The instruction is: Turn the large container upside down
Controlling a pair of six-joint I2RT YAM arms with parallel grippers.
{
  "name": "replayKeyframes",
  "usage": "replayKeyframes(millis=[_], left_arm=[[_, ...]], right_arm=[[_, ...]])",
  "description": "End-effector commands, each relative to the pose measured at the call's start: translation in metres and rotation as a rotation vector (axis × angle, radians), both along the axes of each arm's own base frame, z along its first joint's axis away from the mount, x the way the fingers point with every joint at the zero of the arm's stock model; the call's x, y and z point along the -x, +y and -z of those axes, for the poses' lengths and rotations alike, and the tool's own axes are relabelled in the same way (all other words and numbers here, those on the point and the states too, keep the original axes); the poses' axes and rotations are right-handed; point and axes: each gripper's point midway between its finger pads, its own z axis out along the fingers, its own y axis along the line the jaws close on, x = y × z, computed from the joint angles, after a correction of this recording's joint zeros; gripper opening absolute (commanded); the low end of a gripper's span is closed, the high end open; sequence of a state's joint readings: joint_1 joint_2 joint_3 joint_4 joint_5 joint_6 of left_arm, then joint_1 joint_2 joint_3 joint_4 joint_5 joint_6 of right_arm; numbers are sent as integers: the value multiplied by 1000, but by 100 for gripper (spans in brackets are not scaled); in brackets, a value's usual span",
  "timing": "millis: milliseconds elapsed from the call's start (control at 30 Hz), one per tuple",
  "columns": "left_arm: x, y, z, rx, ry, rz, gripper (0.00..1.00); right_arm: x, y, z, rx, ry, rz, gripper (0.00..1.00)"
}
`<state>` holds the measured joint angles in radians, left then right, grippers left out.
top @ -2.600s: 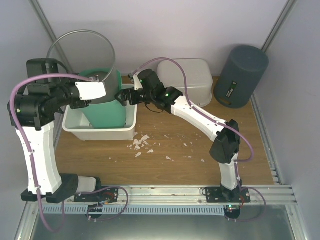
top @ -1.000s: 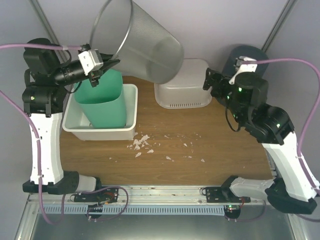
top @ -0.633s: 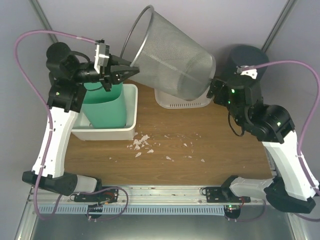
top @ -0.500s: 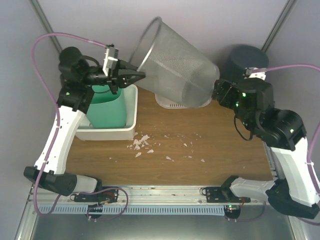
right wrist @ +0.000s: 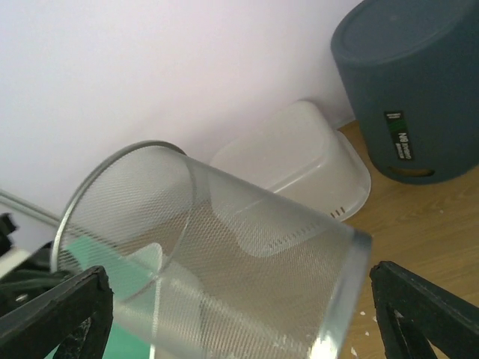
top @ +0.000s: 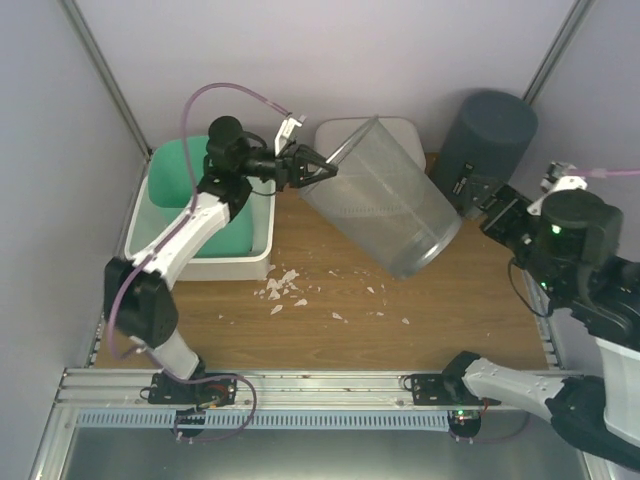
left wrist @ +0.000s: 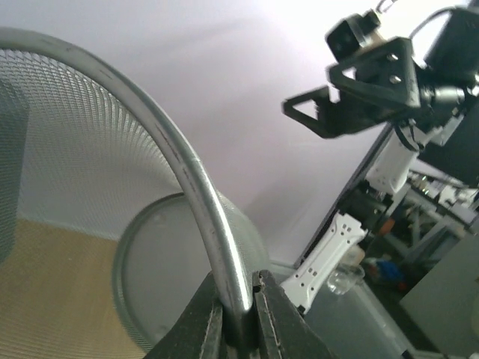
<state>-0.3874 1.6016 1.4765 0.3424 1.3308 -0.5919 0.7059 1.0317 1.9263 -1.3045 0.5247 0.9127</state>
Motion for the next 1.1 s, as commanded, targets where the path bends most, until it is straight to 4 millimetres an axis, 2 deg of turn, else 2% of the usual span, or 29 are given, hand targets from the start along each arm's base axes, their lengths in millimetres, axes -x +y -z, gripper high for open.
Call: replayKeyframes(millis=[0,167,333,533,700,800,900,1067], left_arm=[[-1,-9,-17,127,16,62,0],[-5,-34,6,163,189,170,0],[-10,-48,7,225,321,217,0],[7,-69,4,245,387,260,0],[22,-90,11,227,418,310,0],[24,-88,9,214,378,303,0],[20,-75,5,203,348,268,0],[20,-54,-20,186,256,220,0]], right_arm=[[7,-16,16,-23,25,77,93],[-5,-13,41,34,84,112,94],[-12,-13,47,58,103,140,95],[-14,-17,55,70,126,154,95],[-11,-24,46,56,99,177,94],[-9,-25,51,65,107,173,94],[-8,-26,56,72,115,174,94],[-7,-31,57,91,110,189,95]])
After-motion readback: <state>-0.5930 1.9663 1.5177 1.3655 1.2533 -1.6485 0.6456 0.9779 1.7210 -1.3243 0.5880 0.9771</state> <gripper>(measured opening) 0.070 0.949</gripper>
